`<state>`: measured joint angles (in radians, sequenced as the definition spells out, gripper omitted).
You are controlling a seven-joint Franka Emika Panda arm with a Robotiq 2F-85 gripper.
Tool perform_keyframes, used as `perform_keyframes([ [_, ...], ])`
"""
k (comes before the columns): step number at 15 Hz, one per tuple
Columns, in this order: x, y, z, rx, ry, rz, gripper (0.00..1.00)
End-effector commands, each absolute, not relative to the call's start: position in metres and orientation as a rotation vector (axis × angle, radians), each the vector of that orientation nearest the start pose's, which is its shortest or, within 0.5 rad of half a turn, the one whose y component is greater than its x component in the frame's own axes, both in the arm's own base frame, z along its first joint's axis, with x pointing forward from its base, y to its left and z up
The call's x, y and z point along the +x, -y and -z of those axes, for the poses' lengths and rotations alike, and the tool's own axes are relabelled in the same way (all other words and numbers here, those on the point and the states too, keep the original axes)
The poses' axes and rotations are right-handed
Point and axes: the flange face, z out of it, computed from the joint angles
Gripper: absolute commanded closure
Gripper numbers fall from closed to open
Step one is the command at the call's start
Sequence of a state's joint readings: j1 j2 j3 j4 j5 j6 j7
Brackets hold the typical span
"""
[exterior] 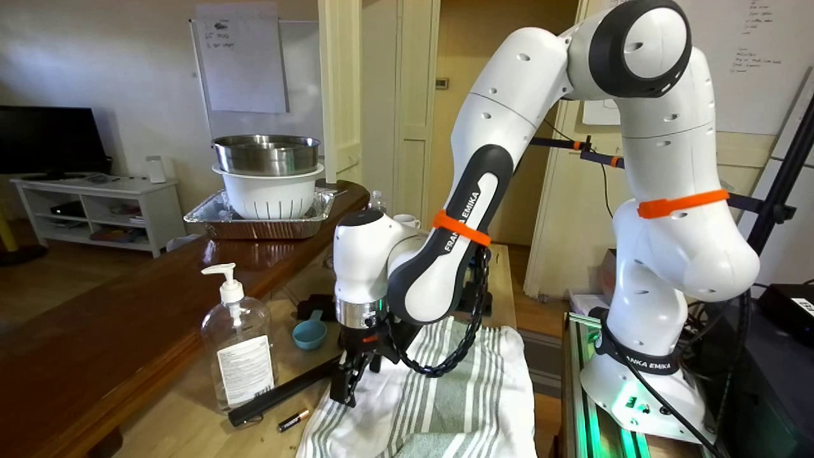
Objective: Unfold the white tea towel and put the clear bottle on the left on the top counter
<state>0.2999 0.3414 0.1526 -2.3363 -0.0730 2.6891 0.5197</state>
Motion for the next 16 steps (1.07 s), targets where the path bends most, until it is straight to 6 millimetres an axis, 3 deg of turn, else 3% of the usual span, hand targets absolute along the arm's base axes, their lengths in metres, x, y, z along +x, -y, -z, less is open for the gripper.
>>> perform_keyframes([
  [1,0.481,-0.245,-0.178,-3.125,0.107,0.066,0.00],
  [6,0.503,-0.251,-0.175,-3.159,0.205,0.172,0.00],
  [16,0.536,-0.248,-0.167,-3.096,0.197,0.365,0.00],
])
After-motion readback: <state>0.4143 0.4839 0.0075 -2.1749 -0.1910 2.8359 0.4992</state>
